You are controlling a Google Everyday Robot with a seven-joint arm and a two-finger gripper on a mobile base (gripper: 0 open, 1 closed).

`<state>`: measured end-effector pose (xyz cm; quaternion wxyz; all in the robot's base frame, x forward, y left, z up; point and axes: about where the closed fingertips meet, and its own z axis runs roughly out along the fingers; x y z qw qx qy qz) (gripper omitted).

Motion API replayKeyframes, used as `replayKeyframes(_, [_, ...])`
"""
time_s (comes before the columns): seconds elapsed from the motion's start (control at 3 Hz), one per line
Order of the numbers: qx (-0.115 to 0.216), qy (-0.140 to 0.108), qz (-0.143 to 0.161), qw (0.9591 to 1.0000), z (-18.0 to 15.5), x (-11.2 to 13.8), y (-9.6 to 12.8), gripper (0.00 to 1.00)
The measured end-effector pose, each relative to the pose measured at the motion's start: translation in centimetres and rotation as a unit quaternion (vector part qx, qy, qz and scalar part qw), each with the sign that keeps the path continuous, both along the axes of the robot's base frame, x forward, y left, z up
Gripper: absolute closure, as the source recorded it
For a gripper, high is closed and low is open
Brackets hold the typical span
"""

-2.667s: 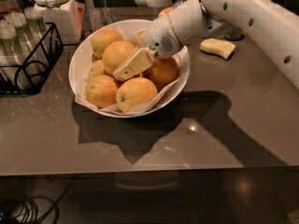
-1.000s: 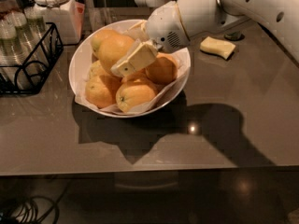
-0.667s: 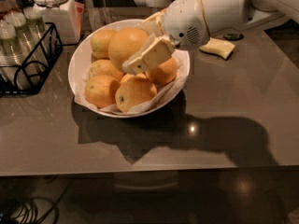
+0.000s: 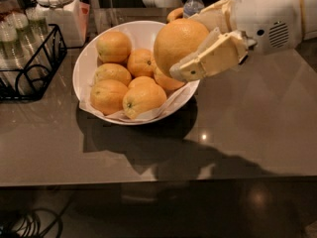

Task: Pick orange from white bowl

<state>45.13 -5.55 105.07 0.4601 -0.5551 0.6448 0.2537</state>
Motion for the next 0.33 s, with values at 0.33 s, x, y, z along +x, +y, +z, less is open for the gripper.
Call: replayKeyframes(0.33, [0.0,0.0,0.0,1.0,0.0,0.0,0.0,1.0])
